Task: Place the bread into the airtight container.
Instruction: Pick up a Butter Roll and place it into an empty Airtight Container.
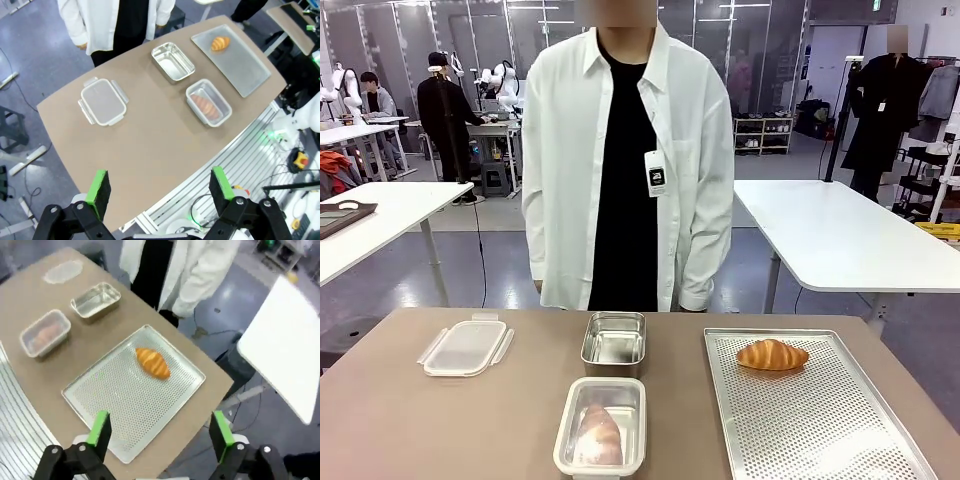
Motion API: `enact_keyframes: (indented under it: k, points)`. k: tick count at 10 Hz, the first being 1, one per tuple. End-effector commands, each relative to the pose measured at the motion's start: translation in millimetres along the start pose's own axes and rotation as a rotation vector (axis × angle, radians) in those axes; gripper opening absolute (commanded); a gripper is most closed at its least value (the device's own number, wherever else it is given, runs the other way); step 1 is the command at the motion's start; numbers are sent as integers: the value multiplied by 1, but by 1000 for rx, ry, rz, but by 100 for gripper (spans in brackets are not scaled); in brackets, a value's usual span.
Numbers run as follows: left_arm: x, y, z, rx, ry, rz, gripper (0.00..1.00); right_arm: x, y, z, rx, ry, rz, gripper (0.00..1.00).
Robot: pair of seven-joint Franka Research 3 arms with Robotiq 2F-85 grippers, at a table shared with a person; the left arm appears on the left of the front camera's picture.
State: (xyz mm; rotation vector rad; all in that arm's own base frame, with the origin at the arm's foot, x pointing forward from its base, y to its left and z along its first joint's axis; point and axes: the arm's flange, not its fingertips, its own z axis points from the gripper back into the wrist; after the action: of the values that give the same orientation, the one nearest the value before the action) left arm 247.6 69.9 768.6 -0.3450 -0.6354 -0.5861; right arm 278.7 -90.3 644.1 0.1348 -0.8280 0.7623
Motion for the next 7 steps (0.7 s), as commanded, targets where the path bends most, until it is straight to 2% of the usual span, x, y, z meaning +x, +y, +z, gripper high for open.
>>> enact_keyframes:
  k: [1,4,6,7]
  points:
    - [1,-1,2,0,3,-18,100,18,-6,-36,15,121,344,99]
    - [1,-1,2,0,3,-18,100,22,-3,-129,71,308,675,99]
    - [1,-1,2,0,3,-18,100,11,0,-175,116,389,790,99]
    - [1,-1,2,0,3,-18,100,7,5,-194,121,405,797,99]
